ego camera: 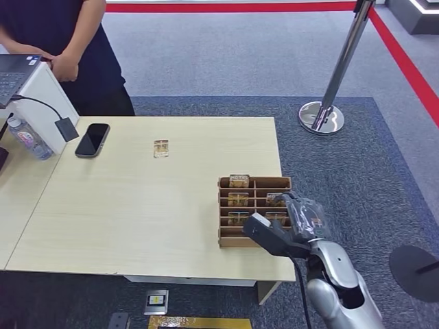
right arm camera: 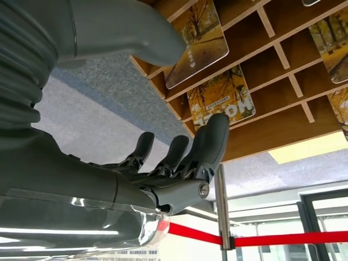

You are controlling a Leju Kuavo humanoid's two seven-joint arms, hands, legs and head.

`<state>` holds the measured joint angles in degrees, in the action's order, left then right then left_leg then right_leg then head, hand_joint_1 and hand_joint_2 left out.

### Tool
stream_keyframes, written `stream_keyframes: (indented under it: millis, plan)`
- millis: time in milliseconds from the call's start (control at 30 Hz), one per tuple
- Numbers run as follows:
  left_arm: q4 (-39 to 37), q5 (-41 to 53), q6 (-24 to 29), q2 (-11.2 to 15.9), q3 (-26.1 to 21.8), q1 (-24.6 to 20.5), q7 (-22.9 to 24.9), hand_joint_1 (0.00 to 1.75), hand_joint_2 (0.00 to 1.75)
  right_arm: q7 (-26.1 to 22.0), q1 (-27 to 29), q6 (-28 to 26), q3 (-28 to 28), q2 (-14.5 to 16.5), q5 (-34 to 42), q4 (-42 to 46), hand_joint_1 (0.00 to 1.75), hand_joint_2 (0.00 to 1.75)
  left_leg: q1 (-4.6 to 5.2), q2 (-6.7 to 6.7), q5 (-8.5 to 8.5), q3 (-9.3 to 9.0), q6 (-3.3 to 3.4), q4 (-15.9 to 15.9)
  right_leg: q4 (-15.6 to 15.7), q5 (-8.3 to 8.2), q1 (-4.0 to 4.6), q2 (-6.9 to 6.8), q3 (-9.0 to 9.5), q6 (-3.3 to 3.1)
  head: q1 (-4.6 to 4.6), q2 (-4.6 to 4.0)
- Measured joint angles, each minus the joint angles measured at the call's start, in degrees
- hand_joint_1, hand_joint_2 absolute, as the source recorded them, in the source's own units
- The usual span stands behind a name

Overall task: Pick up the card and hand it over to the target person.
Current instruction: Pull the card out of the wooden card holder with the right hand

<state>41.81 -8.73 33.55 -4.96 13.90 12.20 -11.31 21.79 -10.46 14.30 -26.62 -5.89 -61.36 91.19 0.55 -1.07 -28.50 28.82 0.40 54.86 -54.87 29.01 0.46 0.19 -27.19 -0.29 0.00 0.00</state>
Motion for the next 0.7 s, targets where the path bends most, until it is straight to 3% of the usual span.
stream_keyframes:
  millis: [500,700]
  plan:
    - [0.5,1.7,-0.4,-0.3,-1.3,0.4,0.8,0.0,0.0,0.6,-1.1,0.7,-0.8,1.1,0.2,-2.0,0.72,1.75,-0.01,0.01,0.0,0.0,0.0,0.0,0.0,0.0,0.01,-0.01,0.01,0.0,0.0,0.0]
    - [-0.8,2.1,-2.4,0.9,-1.5,0.1,0.5,0.0,0.0,1.3,-1.7,0.9,-0.8,1.9,0.1,-3.6,0.73,1.75,-0.02,0.05,0.03,0.07,-0.02,0.0,0.0,-0.03,0.01,-0.03,-0.05,0.03,0.0,0.0]
